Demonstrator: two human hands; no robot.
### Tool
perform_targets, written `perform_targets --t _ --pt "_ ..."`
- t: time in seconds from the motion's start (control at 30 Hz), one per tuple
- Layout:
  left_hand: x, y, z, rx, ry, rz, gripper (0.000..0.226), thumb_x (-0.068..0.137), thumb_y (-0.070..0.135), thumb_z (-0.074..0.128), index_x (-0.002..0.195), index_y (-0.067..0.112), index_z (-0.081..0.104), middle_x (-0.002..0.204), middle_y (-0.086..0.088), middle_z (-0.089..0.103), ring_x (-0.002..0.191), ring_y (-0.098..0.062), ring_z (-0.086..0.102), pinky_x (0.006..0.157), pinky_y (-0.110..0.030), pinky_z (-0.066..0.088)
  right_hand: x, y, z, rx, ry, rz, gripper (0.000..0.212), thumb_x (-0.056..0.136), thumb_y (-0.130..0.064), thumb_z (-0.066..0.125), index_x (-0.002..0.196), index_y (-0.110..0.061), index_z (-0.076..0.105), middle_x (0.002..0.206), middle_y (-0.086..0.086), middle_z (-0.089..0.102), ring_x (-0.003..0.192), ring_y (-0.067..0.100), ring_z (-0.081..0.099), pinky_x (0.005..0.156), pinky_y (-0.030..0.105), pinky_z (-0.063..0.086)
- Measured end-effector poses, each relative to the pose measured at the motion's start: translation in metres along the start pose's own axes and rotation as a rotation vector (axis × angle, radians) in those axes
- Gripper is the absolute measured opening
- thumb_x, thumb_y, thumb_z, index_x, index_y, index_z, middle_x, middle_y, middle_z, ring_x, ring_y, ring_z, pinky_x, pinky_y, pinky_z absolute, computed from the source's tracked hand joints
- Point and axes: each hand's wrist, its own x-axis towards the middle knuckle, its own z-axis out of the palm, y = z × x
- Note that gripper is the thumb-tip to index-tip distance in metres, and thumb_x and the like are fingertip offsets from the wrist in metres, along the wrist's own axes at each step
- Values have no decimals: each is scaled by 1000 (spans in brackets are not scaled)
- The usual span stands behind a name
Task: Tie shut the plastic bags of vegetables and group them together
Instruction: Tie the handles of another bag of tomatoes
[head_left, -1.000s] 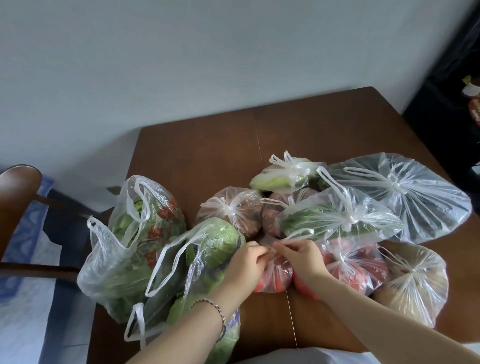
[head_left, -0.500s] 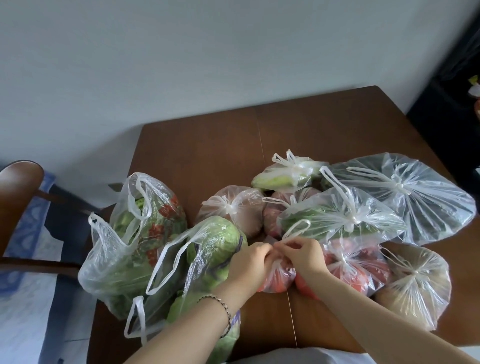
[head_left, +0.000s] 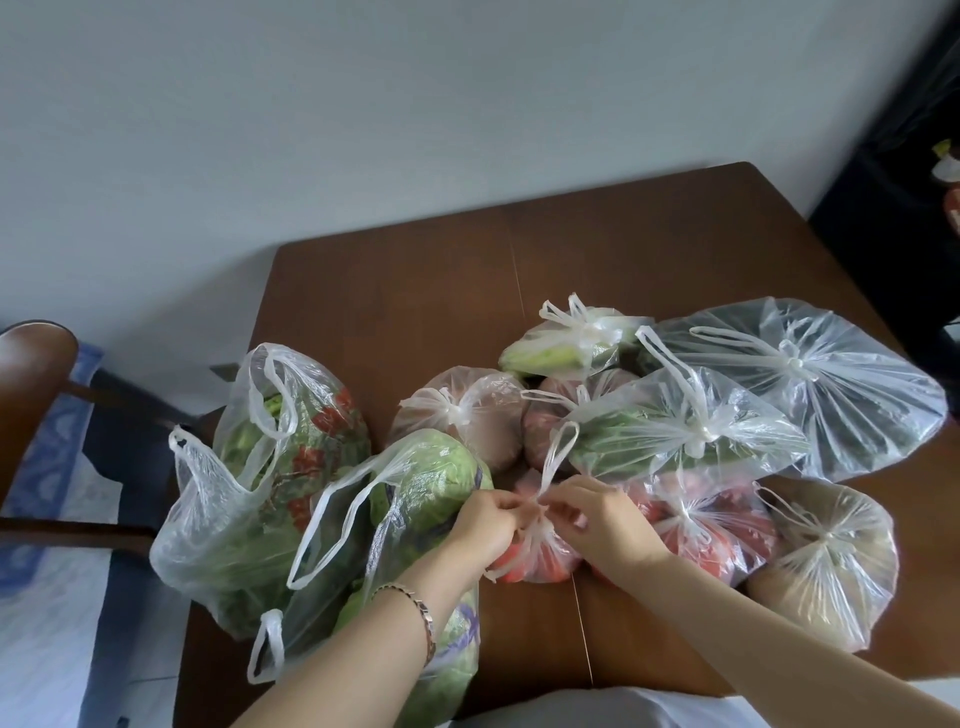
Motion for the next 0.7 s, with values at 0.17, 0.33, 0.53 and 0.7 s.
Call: perform_targets --t 0.17,0.33,0.53,0.7 --pt "-1 -2 -1 50 -12 37 24 95 24 50 104 9 67 62 2 58 52 -7 50 49 -15 36 3 -3 9 -7 -42 46 27 87 -17 60 114 -18 65 98 -3 60 69 5 51 69 14 43" --pt "-3 -2 -1 140 -12 108 23 96 22 46 100 12 67 62 7 55 52 -3 46 52 -17 34 3 -4 10 -14 -60 17 26 82 -7 59 106 -10 69 90 9 67 71 11 52 67 22 45" --pt "-7 -3 -1 369 50 253 24 92 31 52 92 14 68 64 1 58 60 -14 55 58 -23 41 12 -1 13 -69 -168 41 24 79 -2 56 99 -2 68 93 17 61 84 30 60 76 29 44" --pt "-13 -4 -3 468 87 343 25 92 23 51 74 11 63 61 -1 56 52 -11 49 57 -23 41 12 -1 12 -56 -216 50 15 82 -3 59 94 -1 67 92 7 52 80 22 52 72 17 34"
